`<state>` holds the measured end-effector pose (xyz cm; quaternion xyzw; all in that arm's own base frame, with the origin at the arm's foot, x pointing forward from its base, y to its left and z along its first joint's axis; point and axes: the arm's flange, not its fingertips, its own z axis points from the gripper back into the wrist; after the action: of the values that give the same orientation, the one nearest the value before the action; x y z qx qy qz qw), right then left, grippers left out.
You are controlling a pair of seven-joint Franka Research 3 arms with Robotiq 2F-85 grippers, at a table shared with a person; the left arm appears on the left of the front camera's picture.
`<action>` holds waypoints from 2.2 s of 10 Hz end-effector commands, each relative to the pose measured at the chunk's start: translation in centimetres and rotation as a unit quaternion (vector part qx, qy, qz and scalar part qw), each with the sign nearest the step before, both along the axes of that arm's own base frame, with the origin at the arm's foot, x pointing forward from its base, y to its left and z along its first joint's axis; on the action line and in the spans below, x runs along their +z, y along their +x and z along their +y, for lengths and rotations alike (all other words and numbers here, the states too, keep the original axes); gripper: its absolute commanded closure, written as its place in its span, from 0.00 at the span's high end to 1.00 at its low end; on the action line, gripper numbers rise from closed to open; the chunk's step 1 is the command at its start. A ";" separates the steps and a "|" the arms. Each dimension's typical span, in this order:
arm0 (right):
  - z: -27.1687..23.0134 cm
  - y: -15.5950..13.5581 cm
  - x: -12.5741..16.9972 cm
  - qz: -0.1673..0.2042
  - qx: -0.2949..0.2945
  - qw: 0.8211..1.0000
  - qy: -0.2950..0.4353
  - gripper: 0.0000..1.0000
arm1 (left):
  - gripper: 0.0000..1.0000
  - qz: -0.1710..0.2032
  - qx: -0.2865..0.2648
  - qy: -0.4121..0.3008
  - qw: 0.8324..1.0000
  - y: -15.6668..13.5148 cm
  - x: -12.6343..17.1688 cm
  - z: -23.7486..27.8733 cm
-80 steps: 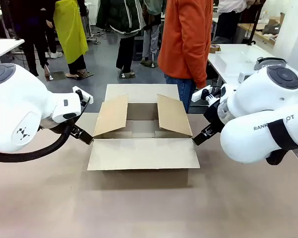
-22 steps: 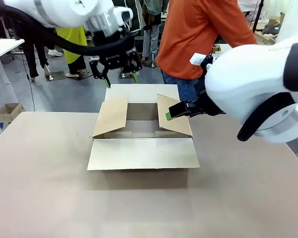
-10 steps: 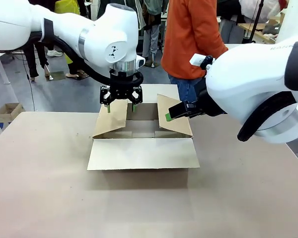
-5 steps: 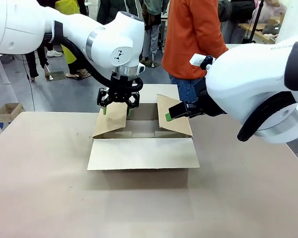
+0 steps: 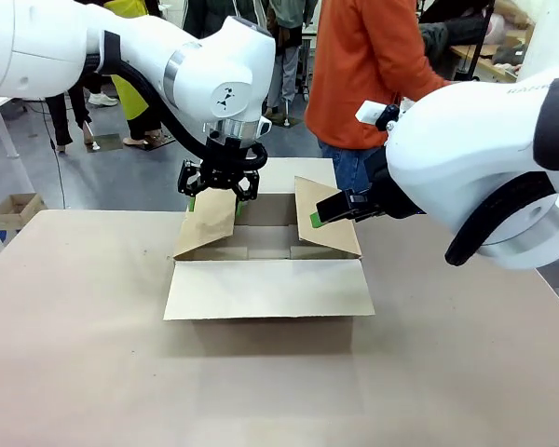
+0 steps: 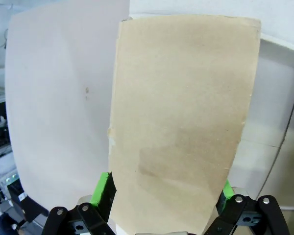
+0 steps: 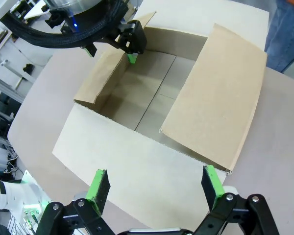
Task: Pack the gift set into the box.
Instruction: Place both hands on the side flaps of the Package Box and spread them outward.
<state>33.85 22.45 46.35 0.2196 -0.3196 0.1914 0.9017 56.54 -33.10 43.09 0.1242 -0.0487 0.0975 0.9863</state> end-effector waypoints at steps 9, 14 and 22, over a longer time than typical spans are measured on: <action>0.0 0.2 0.0 -0.006 -0.006 1.000 -0.005 1.00 | 1.00 -0.054 0.059 -0.093 0.992 -3.1 3.3 11.8; 0.0 0.2 0.0 -0.006 -0.006 1.000 -0.005 1.00 | 1.00 -0.034 0.087 -0.246 0.965 -1.8 0.4 20.9; 5.4 4.2 5.1 0.045 0.023 0.991 -0.127 1.00 | 1.00 -0.031 0.103 -0.270 0.957 -1.0 0.0 22.9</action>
<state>35.37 24.43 47.03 0.1642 -0.2922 0.2231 0.9154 55.48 -10.18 42.74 -0.1523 -0.0351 0.2040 0.9664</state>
